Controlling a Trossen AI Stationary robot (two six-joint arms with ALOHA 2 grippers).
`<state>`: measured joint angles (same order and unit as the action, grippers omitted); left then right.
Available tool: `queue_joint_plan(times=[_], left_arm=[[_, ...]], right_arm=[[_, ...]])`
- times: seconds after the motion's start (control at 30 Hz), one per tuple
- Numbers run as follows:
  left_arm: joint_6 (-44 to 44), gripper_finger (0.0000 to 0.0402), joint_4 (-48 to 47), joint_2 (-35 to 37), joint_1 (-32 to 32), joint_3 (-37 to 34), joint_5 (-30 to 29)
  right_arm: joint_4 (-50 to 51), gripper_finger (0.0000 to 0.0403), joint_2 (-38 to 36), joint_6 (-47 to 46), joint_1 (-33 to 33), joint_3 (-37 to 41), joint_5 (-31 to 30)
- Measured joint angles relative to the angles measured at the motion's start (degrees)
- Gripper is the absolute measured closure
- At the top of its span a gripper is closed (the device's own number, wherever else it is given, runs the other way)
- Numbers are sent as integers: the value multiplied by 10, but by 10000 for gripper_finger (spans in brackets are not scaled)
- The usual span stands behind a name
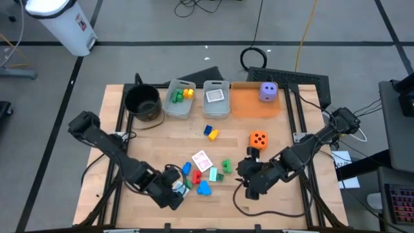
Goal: Pick & Place Toys
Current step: Put the blue deck of cards into the right gray bin
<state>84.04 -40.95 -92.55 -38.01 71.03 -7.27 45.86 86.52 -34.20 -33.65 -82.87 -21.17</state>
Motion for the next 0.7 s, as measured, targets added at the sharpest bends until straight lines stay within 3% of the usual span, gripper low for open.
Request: queue_joint_plan(times=[0.27, 0.7], left_arm=[[-5, 5, -1, -57, 20, 0, 64], [-41, 9, -19, -114, 52, 0, 108]], right_arm=[[14, 236, 0, 4, -7, 0, 0], [14, 236, 0, 5, -1, 0, 0]])
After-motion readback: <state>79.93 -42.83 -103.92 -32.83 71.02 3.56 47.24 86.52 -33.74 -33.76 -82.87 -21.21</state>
